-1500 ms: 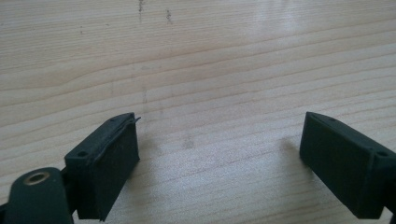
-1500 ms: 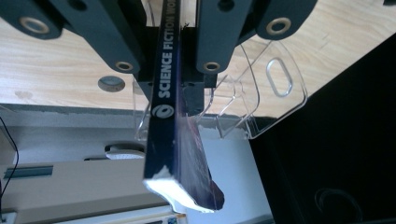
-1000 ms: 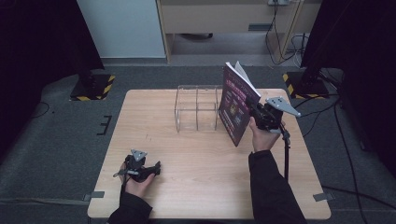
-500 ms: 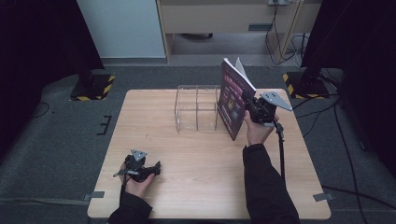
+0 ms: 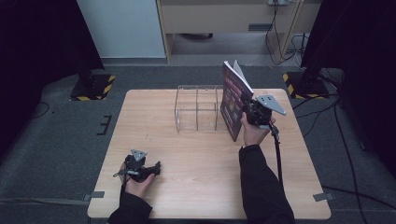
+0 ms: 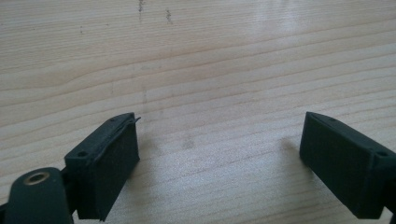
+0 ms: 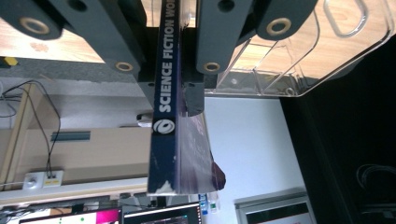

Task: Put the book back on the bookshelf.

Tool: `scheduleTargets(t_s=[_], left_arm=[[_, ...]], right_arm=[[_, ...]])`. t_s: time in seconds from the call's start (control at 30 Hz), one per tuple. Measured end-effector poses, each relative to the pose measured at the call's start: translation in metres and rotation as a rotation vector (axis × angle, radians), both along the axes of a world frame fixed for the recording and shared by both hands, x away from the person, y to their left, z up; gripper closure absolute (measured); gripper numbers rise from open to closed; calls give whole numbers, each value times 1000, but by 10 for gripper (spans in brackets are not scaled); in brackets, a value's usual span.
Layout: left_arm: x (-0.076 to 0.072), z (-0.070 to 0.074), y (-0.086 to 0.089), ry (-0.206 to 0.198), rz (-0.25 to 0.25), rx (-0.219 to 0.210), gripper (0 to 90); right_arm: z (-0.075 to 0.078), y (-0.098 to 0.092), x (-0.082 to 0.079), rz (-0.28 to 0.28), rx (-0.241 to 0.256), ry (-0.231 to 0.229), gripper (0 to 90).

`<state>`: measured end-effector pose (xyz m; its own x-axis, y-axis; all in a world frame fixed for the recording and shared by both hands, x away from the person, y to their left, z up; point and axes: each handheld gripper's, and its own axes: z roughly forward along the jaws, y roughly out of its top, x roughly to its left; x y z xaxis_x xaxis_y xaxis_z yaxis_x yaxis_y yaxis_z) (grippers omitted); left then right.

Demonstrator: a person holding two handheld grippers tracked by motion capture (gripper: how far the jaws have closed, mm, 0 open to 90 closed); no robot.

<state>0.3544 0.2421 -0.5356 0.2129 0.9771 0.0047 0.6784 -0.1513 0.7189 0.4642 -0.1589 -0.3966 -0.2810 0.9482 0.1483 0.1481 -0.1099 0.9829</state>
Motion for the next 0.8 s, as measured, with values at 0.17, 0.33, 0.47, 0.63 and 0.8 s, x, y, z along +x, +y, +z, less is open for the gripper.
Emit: scheduleTargets(t_s=[0.17,0.33,0.47,0.63,0.8], left_arm=[[0,0,0,0,0,0,109],[0,0,0,0,0,0,108],[0,0,0,0,0,0,108],[0,0,0,0,0,0,108],[0,0,0,0,0,0,108]], right_arm=[[-7,4,-1,-16,-16,-10,844],[-10,5,-3,-22,-19,-21,843],[-11,5,-5,-32,-27,-23,840],[-11,2,-5,-20,-13,-8,833],[-11,1,-5,-8,-14,0,796]])
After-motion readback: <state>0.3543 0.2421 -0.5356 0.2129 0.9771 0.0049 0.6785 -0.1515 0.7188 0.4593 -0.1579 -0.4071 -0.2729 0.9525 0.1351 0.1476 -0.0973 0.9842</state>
